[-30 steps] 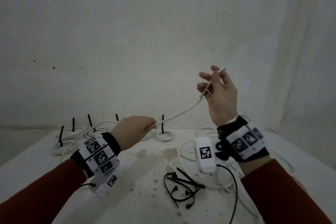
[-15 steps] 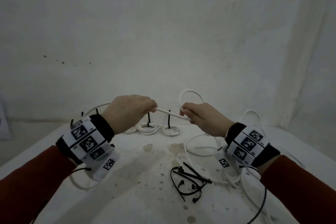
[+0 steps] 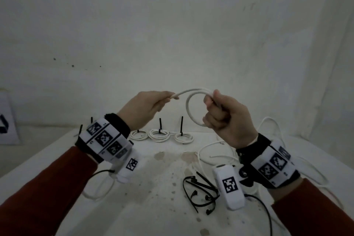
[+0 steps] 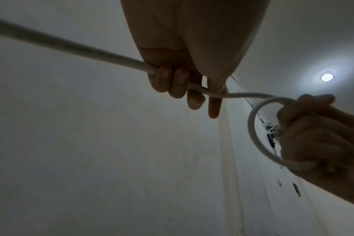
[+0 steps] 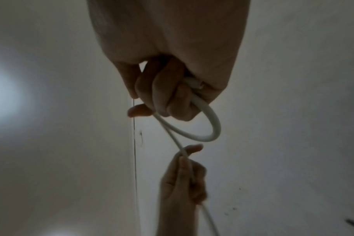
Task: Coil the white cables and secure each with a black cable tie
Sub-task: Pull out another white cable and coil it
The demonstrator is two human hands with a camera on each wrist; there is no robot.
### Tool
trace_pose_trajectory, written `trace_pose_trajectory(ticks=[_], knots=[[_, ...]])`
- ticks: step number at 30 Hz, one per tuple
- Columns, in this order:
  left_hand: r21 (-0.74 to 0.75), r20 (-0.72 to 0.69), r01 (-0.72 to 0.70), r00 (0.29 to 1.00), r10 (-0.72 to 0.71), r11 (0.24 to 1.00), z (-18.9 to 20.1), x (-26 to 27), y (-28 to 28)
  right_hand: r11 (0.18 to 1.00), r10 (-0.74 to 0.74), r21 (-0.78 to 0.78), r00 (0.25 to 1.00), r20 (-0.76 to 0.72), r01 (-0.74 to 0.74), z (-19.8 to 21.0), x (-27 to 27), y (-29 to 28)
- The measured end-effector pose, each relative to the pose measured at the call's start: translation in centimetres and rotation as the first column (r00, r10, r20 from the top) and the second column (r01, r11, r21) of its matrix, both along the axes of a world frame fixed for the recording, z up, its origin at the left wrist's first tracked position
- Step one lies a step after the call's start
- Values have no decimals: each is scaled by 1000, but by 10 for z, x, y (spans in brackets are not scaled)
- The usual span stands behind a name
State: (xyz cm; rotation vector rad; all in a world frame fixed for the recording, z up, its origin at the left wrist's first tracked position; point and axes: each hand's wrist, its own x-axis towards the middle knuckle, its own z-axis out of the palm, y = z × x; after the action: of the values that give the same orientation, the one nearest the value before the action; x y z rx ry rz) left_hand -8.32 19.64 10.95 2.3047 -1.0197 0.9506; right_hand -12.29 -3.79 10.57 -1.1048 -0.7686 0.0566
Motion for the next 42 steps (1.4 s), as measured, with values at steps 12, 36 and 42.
trace_pose_trajectory(ticks=[12, 36, 42], knots=[[-33, -35, -140, 990, 139, 990, -67, 7, 11, 739, 6, 674, 1000, 20, -18, 41, 7, -25], [-217, -138, 68, 985, -100, 974, -4, -39, -2, 970, 35, -240, 999, 18, -30, -6, 9, 35], [-429, -339, 153, 886, -316, 890, -8, -45, -14, 989, -120, -89, 992, -36, 116, -11, 11, 46]])
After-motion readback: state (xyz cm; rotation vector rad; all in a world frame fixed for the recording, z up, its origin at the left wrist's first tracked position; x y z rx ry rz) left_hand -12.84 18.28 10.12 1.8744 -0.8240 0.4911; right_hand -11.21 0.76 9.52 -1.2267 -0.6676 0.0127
